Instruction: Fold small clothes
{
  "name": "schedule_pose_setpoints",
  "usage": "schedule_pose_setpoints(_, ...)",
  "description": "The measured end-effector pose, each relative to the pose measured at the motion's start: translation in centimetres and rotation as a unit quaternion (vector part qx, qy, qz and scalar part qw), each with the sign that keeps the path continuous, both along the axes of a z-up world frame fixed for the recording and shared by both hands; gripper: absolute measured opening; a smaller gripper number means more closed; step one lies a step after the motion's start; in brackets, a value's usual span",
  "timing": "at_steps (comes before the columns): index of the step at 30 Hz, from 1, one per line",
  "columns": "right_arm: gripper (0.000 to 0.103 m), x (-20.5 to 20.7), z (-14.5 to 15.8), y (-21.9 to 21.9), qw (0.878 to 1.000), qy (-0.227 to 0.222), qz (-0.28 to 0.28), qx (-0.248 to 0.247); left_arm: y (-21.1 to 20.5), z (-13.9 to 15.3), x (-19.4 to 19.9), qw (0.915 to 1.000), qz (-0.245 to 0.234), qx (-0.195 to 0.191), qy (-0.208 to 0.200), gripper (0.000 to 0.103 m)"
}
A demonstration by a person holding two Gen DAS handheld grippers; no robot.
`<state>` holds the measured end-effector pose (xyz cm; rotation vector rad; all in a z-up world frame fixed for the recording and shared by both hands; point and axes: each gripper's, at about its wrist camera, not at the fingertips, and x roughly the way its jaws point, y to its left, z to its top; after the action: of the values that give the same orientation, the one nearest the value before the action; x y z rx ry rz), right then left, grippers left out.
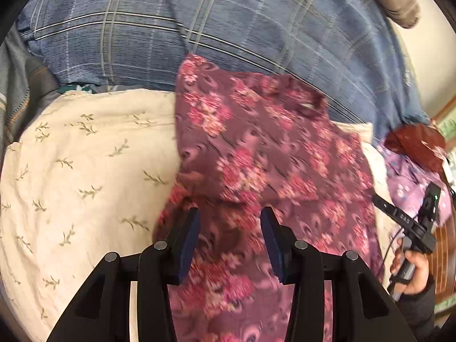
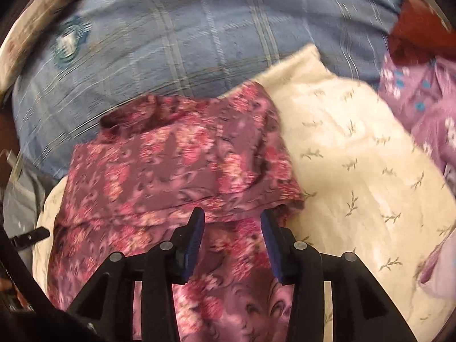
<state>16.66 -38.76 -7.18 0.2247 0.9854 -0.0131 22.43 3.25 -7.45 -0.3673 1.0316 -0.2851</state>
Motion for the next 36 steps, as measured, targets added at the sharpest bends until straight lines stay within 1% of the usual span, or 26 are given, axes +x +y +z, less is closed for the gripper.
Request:
schedule_pose_setpoints(2,0.042,0.7,-0.7,-1.0,1.000,0.003,-0.013,0.004,-0.3,-0.1,0.7,1.0000,0.001,-0.001,-0.002,0.043)
schedule_pose_setpoints(6,0.042,2.3,-1.8,-2.5,0.999,-0.007,-0.019,0.025,-1.6,-0.8,2.0,0.9999,-0.010,0.004,-0.001,0.043)
schedule_pose_setpoints(10,0.041,3.3,-1.9,-2.2,0.999,-0.013,-0.028,0.011,-2.6,-2.1,3.0,0.9999,-0.011,0.006,0.006,0.043)
schedule_pose_setpoints(11,0.038,3.3,-1.8,-2.1,0.999,-0.016,-0.032,0.006,-2.8,-2.3,3.1,0.9999,-0.011,0.008,0.006,0.043)
schedule_pose_setpoints(12,0.038,3.4,-1.8,-1.9,0.999,-0.012,-0.040,-0.005,-2.9,-2.6,3.3,0.9999,-0.013,0.010,0.006,0.043)
schedule_pose_setpoints(16,0.038,2.4,-1.0,-1.5,0.998,-0.016,-0.057,-0.026,-3.0,-2.9,3.4,0.9998,-0.019,0.011,0.003,0.043)
schedule_pose_setpoints(18,0.039,1.9,-0.5,-1.4,0.997,-0.026,-0.062,-0.032,-2.8,-2.9,3.4,0.9998,-0.018,0.009,0.003,0.043)
schedule_pose_setpoints(19,0.043,1.6,0.0,-1.3,0.996,-0.032,-0.066,-0.043,-2.8,-2.9,3.3,0.9998,-0.018,0.009,0.001,0.043)
schedule_pose_setpoints(21,0.043,1.2,0.8,-1.3,0.994,-0.046,-0.071,-0.063,-2.7,-2.8,3.1,0.9998,-0.016,0.009,-0.003,0.043)
schedule_pose_setpoints(24,0.043,1.2,1.7,-1.5,0.995,-0.057,-0.065,-0.053,-2.6,-3.0,3.1,0.9998,-0.017,0.007,-0.003,0.043)
schedule_pose_setpoints(27,0.043,2.8,0.5,-1.8,0.997,-0.036,-0.056,-0.035,-2.6,-3.1,3.1,0.9998,-0.017,0.009,-0.001,0.043)
schedule_pose_setpoints(30,0.044,4.3,-1.5,-1.8,0.998,-0.019,-0.050,-0.025,-2.8,-3.2,3.1,0.9997,-0.020,0.014,-0.001,0.043)
schedule_pose_setpoints(31,0.039,4.6,-2.0,-1.8,0.998,-0.014,-0.048,-0.023,-2.8,-3.1,3.1,0.9997,-0.020,0.015,-0.001,0.043)
schedule_pose_setpoints(32,0.021,4.9,-2.6,-1.7,0.999,-0.007,-0.044,-0.019,-2.8,-3.1,3.1,0.9997,-0.021,0.016,-0.001,0.043)
schedule_pose_setpoints(33,0.016,4.9,-2.8,-1.6,0.999,-0.007,-0.039,-0.017,-2.8,-3.1,3.1,0.9996,-0.022,0.016,-0.001,0.043)
schedule_pose_setpoints(36,0.012,4.0,-1.7,-0.9,0.999,-0.035,-0.029,-0.030,-2.6,-3.1,3.1,0.9996,-0.024,0.018,-0.001,0.043)
